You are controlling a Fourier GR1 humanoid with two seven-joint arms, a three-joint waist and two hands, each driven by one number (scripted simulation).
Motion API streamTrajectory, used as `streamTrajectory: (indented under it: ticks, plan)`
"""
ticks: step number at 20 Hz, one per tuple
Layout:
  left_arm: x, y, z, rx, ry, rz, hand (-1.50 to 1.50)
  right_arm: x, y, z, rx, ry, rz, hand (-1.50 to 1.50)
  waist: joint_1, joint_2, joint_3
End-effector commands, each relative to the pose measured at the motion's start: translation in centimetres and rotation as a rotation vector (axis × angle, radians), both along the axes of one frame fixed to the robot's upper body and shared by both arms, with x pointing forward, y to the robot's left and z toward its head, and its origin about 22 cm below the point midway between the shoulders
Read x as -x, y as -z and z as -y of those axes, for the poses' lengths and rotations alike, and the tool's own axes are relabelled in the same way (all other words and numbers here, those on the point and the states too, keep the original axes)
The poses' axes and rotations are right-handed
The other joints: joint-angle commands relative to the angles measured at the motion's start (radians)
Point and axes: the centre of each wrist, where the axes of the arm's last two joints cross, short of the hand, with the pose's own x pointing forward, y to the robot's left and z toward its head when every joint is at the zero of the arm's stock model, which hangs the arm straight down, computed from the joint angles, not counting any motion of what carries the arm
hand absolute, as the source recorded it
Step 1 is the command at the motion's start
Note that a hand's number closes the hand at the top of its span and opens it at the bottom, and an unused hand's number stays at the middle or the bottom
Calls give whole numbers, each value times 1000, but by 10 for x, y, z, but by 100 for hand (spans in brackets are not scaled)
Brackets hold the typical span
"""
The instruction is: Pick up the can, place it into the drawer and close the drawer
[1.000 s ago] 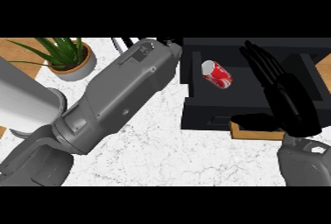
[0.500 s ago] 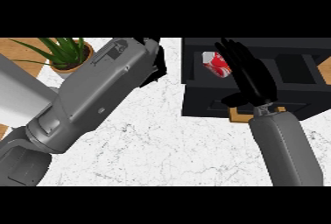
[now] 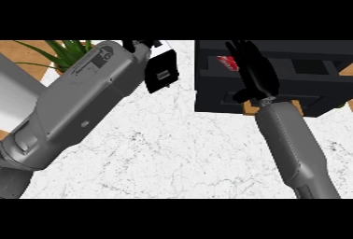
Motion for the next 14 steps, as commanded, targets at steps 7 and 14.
streamTrajectory:
  ticks: [7, 14]
  plan:
    - [12, -1, -22, 4, 7, 11, -150, -24, 24, 8, 11, 82, 42, -150, 20, 19, 10]
    - [15, -18, -39, -3, 14, 28, -150, -41, 7, 12, 6, 126, 114, -150, 37, 28, 10]
